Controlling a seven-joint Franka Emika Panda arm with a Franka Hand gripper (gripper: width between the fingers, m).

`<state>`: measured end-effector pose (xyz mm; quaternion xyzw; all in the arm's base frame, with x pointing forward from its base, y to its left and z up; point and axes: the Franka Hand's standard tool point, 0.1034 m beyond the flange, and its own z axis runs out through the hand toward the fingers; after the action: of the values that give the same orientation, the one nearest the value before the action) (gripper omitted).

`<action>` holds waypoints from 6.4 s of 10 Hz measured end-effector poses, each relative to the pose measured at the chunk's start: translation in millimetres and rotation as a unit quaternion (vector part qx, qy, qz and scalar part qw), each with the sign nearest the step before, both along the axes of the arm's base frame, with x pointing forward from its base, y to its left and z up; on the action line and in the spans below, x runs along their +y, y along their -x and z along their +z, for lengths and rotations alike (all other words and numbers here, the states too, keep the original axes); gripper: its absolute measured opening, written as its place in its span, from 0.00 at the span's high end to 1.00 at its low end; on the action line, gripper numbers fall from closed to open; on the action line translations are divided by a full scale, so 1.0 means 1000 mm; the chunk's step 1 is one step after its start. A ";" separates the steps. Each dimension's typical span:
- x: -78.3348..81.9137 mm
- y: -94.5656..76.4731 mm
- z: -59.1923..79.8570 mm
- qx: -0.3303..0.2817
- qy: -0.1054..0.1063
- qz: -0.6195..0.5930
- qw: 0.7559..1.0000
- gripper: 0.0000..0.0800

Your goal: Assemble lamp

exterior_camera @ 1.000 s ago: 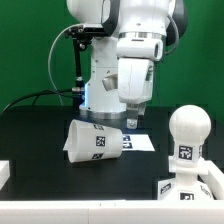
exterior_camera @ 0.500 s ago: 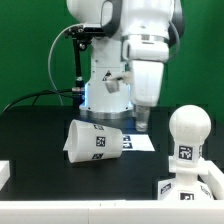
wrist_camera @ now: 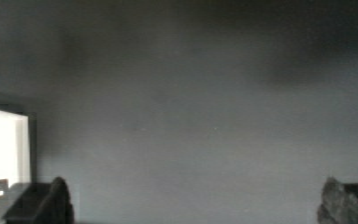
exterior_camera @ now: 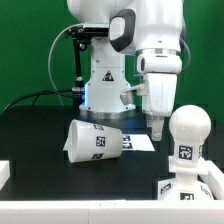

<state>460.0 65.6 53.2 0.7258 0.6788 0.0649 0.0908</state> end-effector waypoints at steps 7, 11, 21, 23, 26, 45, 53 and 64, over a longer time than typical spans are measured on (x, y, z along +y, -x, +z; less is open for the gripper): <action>0.016 0.020 -0.028 0.004 0.002 -0.015 1.000 0.13; 0.053 0.028 -0.032 0.030 0.042 -0.025 0.998 0.13; 0.024 0.003 -0.003 0.001 0.051 0.033 0.998 0.13; 0.024 0.003 -0.003 0.001 0.051 0.033 0.998 0.13; 0.010 0.000 0.000 -0.002 0.061 0.028 0.998 0.13; -0.048 0.014 -0.032 0.107 0.370 0.071 0.920 0.13; -0.078 0.012 -0.036 0.126 0.353 0.076 0.924 0.29; -0.070 0.003 0.001 0.154 0.407 0.011 0.900 0.94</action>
Offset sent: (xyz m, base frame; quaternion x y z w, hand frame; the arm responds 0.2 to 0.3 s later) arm 0.0026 -0.0260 -0.0048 -0.0752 -0.1049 -0.0429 0.9907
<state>456.8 -4.6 54.1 0.6191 0.6594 -0.3284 0.2721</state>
